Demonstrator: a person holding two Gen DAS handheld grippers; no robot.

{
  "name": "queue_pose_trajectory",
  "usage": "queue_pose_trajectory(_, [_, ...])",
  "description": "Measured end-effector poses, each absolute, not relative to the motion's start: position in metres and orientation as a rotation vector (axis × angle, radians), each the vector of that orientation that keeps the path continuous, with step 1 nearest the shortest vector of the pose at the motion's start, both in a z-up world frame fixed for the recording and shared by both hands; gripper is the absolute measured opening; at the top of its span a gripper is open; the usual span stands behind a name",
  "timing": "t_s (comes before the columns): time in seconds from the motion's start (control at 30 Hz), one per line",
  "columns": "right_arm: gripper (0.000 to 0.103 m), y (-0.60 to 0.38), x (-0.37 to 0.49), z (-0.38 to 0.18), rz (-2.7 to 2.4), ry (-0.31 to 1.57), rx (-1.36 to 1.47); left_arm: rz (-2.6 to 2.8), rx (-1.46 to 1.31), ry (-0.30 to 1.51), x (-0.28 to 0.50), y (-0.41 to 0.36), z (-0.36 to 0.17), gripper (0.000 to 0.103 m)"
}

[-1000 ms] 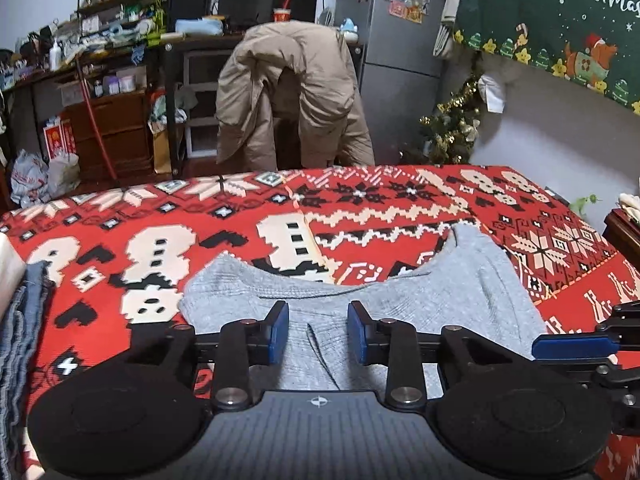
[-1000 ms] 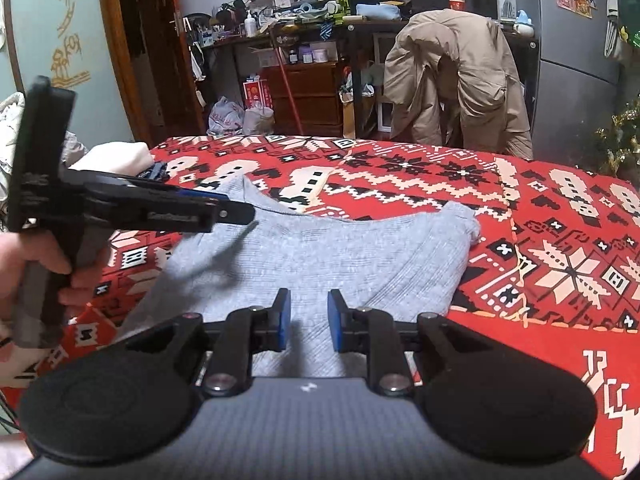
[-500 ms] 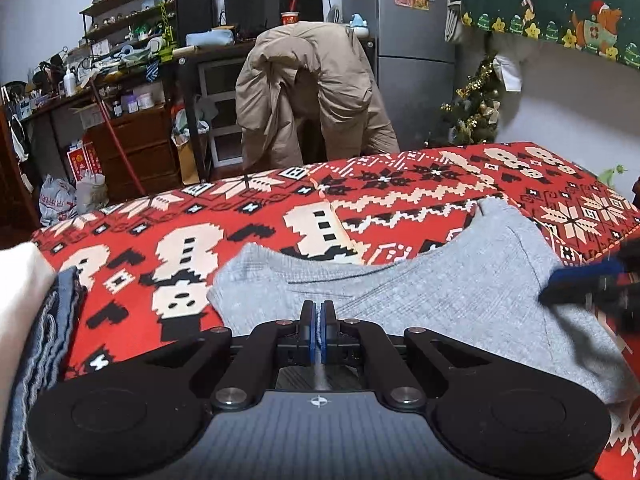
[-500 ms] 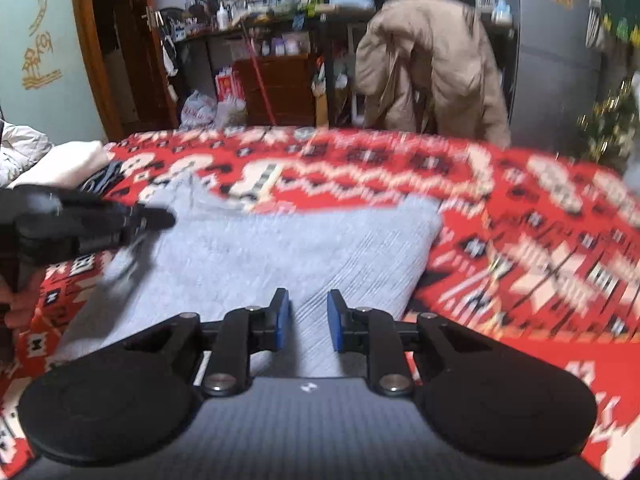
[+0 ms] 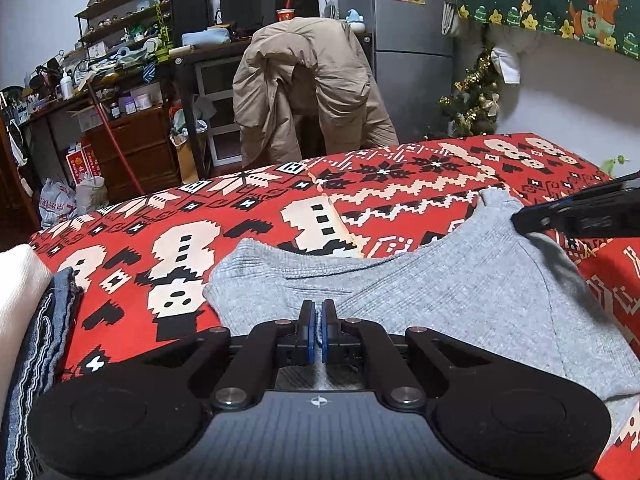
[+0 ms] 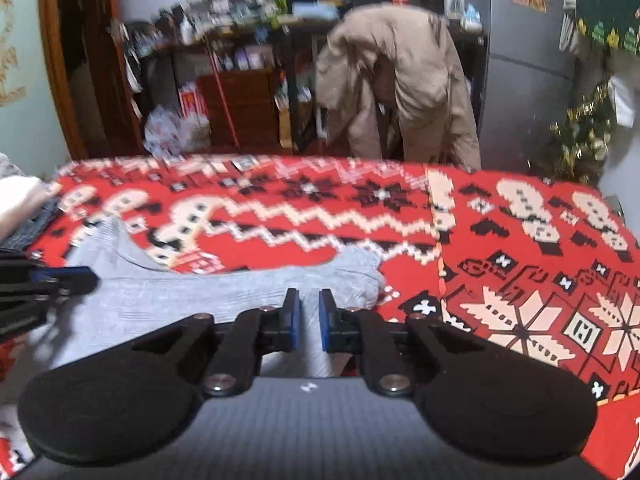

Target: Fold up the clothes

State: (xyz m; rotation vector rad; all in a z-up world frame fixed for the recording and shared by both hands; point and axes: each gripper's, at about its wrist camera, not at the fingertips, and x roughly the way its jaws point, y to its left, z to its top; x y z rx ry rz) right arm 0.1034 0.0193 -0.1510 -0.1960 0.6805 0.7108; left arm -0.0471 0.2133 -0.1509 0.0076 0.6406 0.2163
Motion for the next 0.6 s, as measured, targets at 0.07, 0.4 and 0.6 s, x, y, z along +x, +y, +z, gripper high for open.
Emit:
queue_pose_trajectory(0.07, [0.009,0.021,0.113,-0.152,0.717,0.682,-0.174,0.212,0.013,0.644,-0.047,0.214,-0.150,0.004])
queue_pose_trajectory(0.4, [0.011,0.007,0.156,-0.154,0.670,0.725,-0.134,0.198,0.007,0.645,-0.047,0.217,-0.151,0.006])
queue_pose_trajectory(0.6, [0.011,-0.010,0.133,-0.132,0.695,0.701,-0.104,0.153,-0.076,0.667,-0.052,0.230,-0.139,0.011])
